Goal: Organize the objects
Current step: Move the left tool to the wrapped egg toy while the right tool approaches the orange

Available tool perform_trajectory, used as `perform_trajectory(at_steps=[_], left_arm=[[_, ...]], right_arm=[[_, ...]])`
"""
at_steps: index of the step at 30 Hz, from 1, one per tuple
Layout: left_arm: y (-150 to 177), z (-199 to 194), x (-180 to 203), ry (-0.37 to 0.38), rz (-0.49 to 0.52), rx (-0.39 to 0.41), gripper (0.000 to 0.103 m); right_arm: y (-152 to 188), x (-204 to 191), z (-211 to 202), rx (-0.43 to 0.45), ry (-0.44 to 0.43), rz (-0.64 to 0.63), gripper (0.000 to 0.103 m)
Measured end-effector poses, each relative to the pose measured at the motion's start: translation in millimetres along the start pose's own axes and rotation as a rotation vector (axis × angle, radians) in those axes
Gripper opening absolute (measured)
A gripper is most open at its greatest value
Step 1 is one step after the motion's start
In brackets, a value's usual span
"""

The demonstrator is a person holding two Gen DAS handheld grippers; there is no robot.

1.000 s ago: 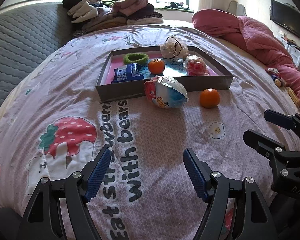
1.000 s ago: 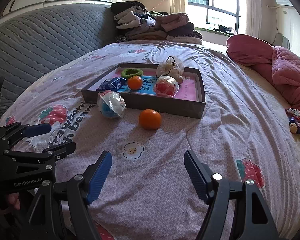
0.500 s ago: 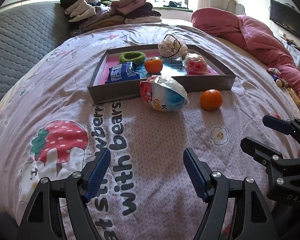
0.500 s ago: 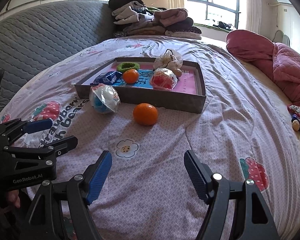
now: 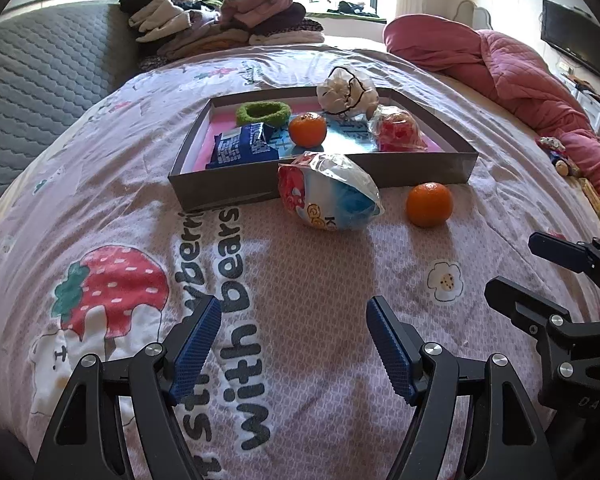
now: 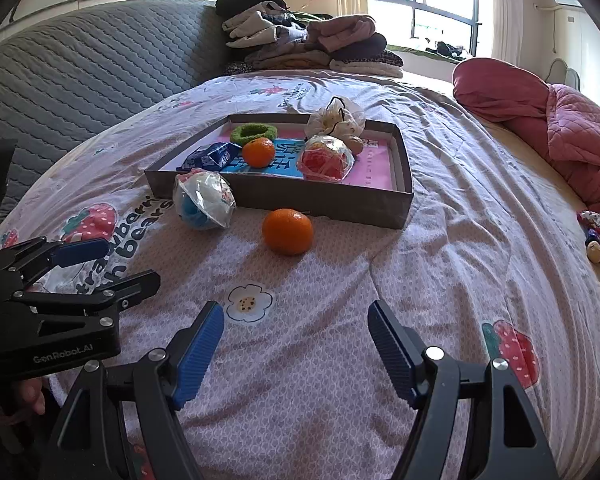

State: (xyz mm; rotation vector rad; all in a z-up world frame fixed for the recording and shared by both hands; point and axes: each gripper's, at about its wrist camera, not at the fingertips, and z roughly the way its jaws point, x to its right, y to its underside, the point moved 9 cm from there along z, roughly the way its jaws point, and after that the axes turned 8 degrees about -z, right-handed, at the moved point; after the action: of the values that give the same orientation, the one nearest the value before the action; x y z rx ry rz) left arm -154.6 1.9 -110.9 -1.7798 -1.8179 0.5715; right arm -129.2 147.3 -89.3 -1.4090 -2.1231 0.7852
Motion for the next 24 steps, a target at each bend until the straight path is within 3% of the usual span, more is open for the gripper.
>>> perform_trajectory(at_steps=[24], left_arm=[[-21,26,-1,-0.011,-0.006,0.000,0.076]], right_arm=[[-10,6,18,-0.022,0.002,-0.013,0.074]])
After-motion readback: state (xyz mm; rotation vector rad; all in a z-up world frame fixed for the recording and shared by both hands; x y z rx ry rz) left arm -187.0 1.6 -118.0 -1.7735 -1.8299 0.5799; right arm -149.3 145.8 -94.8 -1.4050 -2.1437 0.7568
